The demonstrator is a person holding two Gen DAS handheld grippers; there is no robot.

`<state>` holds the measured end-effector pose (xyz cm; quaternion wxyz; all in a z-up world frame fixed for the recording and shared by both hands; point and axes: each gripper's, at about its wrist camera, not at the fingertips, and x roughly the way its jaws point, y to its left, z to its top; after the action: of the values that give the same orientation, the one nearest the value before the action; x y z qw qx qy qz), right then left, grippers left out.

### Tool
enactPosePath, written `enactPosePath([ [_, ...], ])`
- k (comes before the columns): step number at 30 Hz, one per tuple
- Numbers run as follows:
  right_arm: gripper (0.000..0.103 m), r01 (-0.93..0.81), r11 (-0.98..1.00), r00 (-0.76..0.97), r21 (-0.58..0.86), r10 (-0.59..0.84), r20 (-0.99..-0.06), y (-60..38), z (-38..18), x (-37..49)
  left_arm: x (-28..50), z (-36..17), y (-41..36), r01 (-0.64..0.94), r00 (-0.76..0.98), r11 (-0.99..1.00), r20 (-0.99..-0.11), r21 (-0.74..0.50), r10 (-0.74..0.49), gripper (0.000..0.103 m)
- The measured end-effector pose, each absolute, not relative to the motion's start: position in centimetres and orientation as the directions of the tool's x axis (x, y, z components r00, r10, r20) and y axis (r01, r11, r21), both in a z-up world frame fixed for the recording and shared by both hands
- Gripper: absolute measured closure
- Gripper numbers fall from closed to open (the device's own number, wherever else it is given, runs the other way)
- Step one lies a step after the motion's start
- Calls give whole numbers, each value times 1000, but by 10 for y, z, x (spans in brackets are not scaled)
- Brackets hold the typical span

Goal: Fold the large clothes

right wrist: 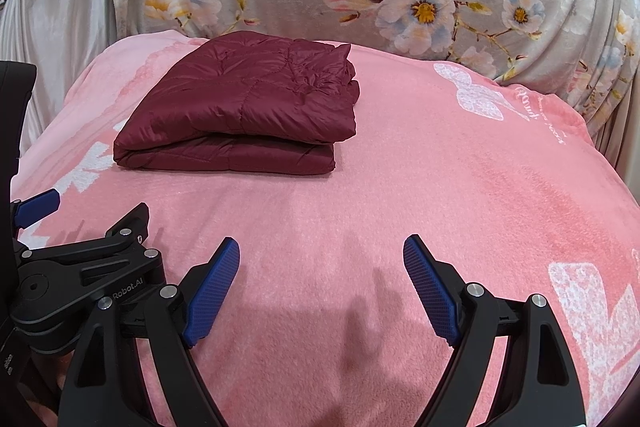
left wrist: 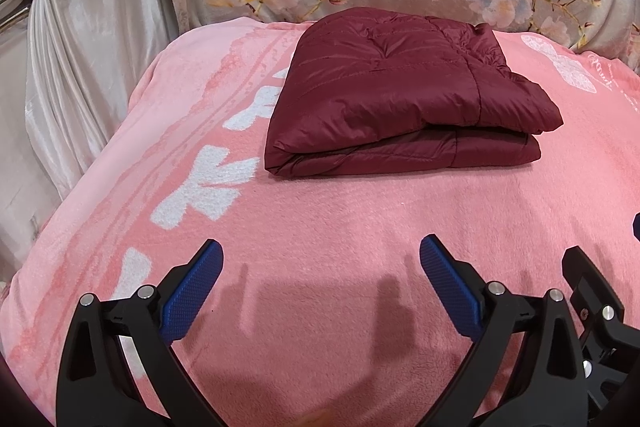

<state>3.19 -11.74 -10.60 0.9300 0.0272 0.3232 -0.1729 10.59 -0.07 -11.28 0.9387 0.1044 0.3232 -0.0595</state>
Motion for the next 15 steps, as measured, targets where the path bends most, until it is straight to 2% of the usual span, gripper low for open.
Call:
enactPosePath([
  [15,21,339,939,731,-62,-304,-610,-118,-106,32,105,-113,-1,175,787,971,-615,162,-39,7],
])
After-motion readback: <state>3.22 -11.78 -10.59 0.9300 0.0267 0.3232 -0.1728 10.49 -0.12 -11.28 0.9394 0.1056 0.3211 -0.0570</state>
